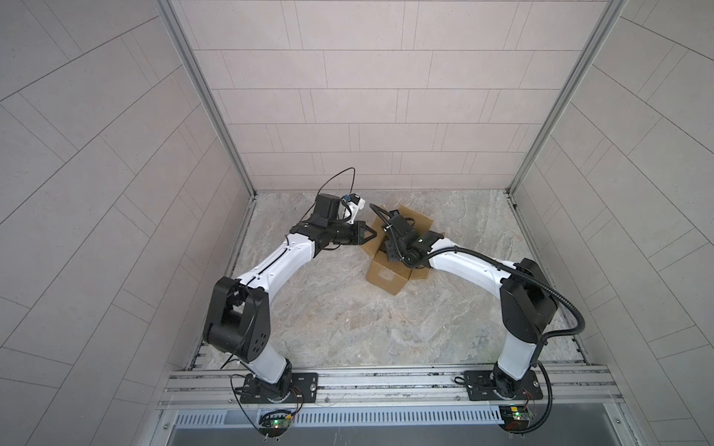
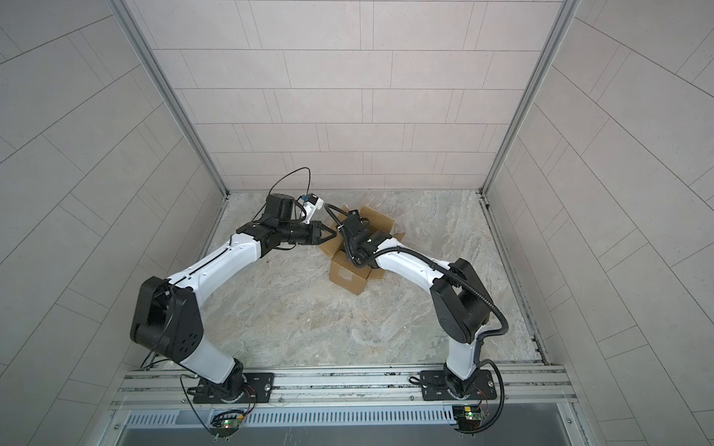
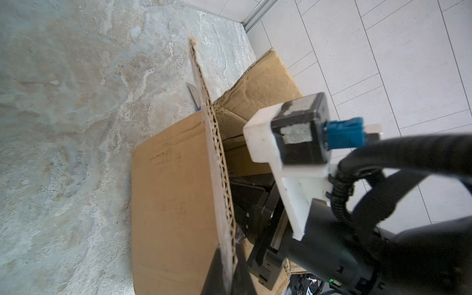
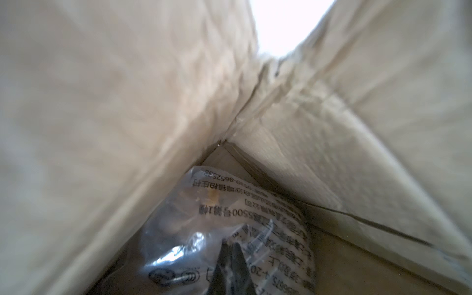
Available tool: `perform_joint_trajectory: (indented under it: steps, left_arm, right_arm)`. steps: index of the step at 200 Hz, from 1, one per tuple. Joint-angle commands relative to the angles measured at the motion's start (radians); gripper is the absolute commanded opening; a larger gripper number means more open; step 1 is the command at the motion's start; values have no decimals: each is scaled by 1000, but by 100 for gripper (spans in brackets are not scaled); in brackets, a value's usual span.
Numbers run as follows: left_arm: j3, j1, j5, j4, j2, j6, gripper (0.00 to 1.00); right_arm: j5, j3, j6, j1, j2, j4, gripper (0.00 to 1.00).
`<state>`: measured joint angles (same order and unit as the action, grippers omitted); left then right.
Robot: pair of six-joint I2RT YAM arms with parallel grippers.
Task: Unpack the express box
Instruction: 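Lower the right gripper into the box toward the black plastic bag, then close the right gripper on the printed plastic bag inside the box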
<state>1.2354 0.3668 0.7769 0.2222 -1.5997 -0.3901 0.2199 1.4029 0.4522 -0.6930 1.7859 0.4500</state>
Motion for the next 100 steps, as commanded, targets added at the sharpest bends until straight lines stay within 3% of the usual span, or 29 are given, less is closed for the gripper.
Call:
perform_joint_trajectory:
  steps: [1, 33, 100]
  left_arm:
    - [0, 12, -19, -51, 1, -6, 0]
    - [-2, 11, -42, -48, -7, -15, 0]
    - [-7, 12, -66, -56, -9, -33, 0]
  right_arm:
    - [-39, 41, -20, -19, -104, -9, 0]
    - [-19, 13, -50, -19, -208, -121, 0]
    - [11, 44, -94, -19, -297, -86, 0]
